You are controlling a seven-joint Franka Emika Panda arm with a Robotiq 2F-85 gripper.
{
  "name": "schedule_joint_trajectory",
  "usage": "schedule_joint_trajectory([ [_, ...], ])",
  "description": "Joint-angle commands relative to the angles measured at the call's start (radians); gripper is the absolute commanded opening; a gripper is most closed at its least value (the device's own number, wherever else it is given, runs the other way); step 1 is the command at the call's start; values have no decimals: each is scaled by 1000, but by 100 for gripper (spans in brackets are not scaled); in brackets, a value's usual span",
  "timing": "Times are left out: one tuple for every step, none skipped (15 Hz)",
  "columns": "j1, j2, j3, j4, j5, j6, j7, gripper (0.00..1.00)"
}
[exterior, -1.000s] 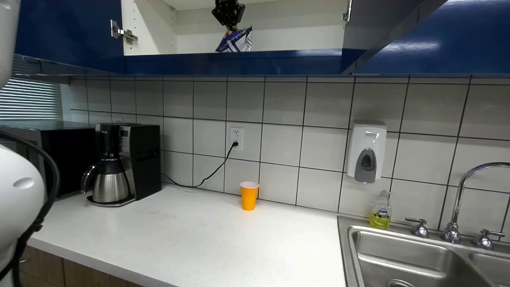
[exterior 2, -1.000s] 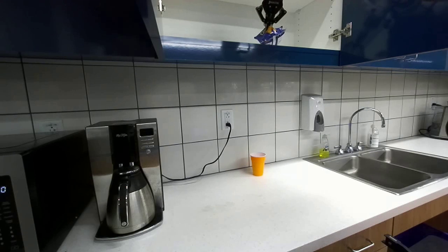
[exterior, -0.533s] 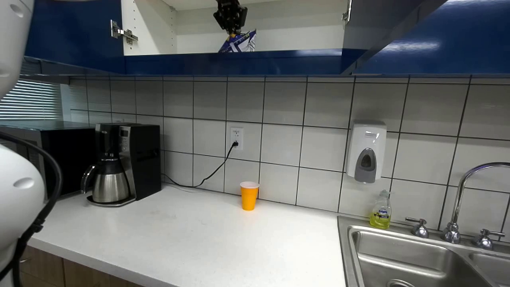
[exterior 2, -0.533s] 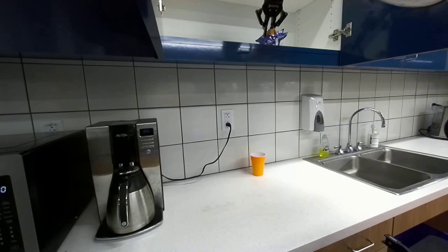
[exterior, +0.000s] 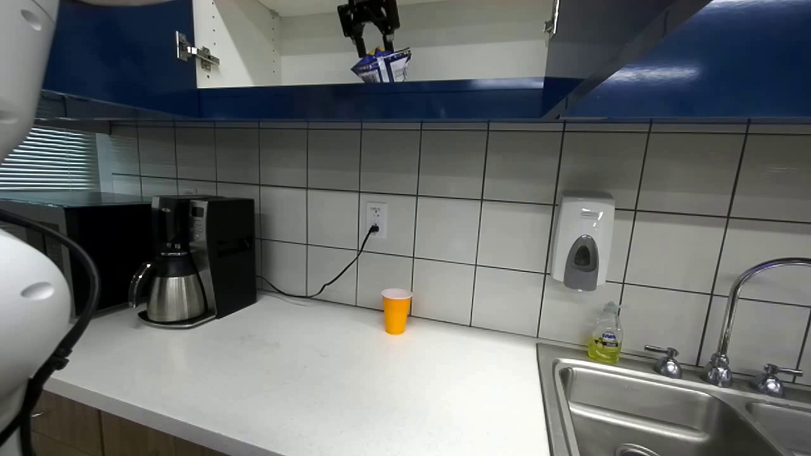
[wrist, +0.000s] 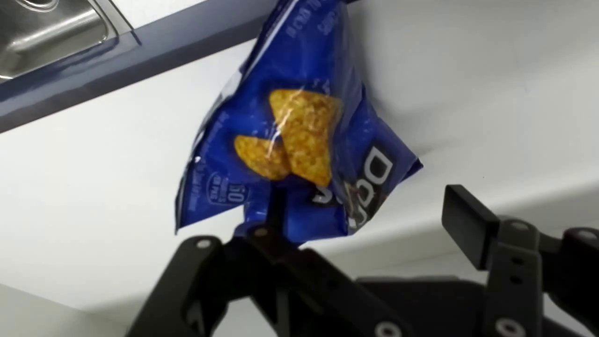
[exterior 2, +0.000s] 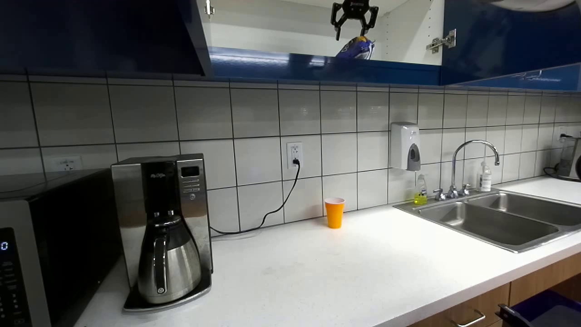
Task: Put the packet inside the cupboard
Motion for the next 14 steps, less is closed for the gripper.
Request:
schedule_joint_trajectory([
  [-9,-2,-7,35,11,-32,29,100],
  [-11,-3,-8,37,15,-33,32,100],
  [-13,-6,-9,38,18,-32,35,100],
  [-15,-10,-10,38,18,-31,38,100],
  [-15,-13,-12,38,18,-30,40,100],
  [-16,-19,-14,36,20,-30,38,100],
  [-18,-24,-15,35,25,-36,33,100],
  [-19,-32,-15,30,28,-41,25,100],
  [-21,-39,-15,26,32,-45,13,100],
  [-23,-46,-14,21,37,-49,4,100],
  [-23,-56,-13,15,37,-53,-7,100],
  [-22,-66,-13,9,36,-58,-18,100],
  [-21,-74,-14,5,32,-65,-26,100],
  [-20,-85,-15,0,28,-73,-36,100],
])
